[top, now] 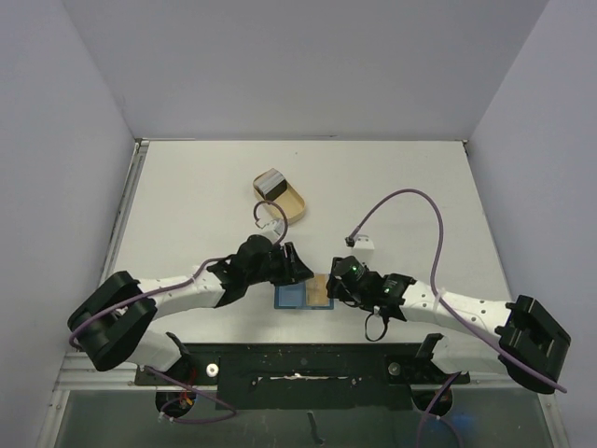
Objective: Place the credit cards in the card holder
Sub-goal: Insert the credit card into the card holder, then pick up the credit card from the storage box.
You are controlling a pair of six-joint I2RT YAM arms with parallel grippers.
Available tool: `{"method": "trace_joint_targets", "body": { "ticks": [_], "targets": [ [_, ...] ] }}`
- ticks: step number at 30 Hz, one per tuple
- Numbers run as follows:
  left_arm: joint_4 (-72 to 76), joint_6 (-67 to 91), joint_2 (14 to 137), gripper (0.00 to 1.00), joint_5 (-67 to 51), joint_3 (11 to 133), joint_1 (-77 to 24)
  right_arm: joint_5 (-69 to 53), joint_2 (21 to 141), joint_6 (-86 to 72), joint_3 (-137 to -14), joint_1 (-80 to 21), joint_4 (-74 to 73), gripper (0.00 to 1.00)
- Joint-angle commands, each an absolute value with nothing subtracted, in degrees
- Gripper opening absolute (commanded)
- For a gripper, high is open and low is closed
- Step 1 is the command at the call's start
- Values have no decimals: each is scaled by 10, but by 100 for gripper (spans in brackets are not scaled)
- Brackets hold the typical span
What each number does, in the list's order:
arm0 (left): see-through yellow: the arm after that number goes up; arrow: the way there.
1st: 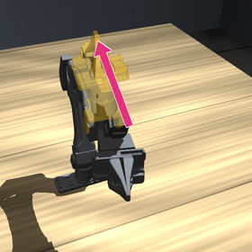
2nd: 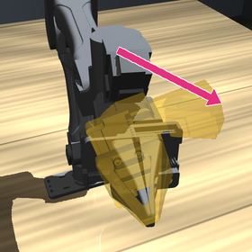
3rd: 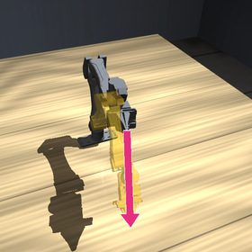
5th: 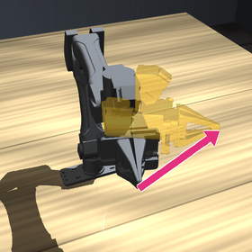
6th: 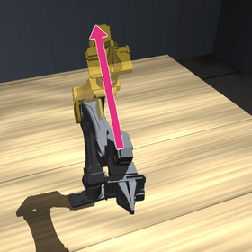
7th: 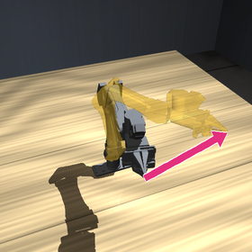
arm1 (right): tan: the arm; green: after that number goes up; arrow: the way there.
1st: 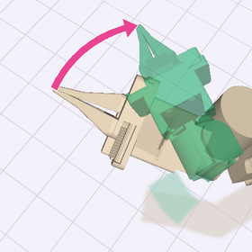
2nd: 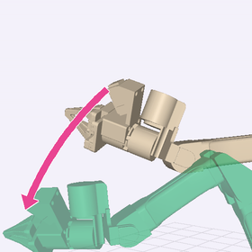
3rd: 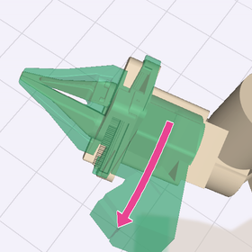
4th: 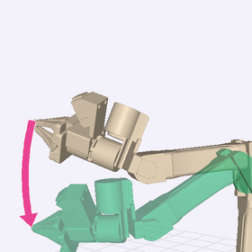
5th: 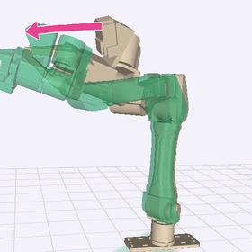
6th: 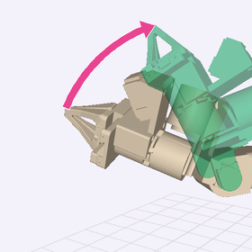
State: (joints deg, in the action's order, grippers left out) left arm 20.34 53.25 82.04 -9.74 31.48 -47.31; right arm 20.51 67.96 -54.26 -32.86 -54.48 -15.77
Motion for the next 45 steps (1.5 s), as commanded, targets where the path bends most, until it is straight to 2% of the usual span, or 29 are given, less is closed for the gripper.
{"method": "trace_joint_targets", "body": {
  "ticks": [1,6,13,22,37,45],
  "targets": [
    [86,446,780,44,-27,390,-470,242,649,-533,-342,-549,-171,42],
    [-59,337,768,50,57,487,-448,252,620,-528,-343,-549,-179,50],
    [-178,146,835,52,173,650,-396,265,584,-520,-338,-549,-184,52],
    [-155,9,975,52,184,785,-324,268,584,-514,-355,-550,-196,53],
    [-170,-112,1188,54,220,990,-316,271,609,-507,-386,-549,-225,53],
    [-171,-140,1241,54,241,1019,-316,280,618,-503,-395,-546,-229,55]
  ]
}}
